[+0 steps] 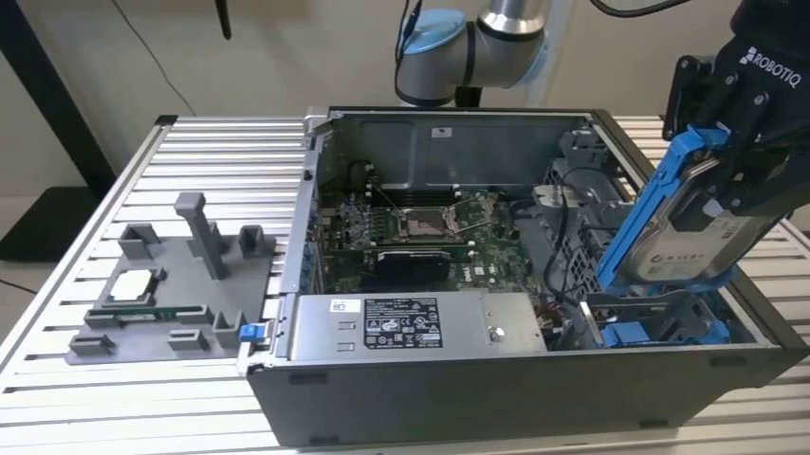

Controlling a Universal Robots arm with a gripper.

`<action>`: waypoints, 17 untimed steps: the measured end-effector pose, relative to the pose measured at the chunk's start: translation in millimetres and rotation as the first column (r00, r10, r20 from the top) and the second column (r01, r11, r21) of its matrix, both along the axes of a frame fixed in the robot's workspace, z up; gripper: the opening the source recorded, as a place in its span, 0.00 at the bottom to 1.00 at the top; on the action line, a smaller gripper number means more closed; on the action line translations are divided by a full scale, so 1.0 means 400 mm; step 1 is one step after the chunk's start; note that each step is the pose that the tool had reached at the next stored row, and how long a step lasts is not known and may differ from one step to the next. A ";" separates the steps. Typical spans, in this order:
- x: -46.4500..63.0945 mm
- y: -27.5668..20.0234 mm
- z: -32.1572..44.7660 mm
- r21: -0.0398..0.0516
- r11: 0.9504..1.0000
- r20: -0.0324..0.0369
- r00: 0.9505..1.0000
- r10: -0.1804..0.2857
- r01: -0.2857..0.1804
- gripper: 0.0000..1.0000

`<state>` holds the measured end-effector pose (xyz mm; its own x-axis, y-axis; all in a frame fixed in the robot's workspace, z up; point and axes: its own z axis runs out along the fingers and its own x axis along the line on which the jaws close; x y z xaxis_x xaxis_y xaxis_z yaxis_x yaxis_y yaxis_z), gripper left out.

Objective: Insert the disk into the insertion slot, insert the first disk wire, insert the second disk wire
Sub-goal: 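Insert the disk into the insertion slot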

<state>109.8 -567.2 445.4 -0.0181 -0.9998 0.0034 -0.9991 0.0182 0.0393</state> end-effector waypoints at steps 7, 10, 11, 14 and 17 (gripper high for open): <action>0.000 0.000 -0.015 0.000 1.000 0.000 1.000 0.000 0.000 0.00; 0.000 0.000 -0.023 0.000 1.000 0.000 1.000 0.000 0.000 0.00; 0.000 0.000 -0.025 0.000 1.000 0.000 1.000 0.000 0.000 0.00; 0.000 0.000 -0.033 0.000 1.000 0.000 1.000 0.000 0.000 0.00; 0.000 0.000 -0.042 0.000 1.000 0.000 1.000 0.000 0.000 0.00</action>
<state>109.8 -567.2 428.6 -0.0181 -0.9998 0.0034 -0.9991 0.0182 0.0393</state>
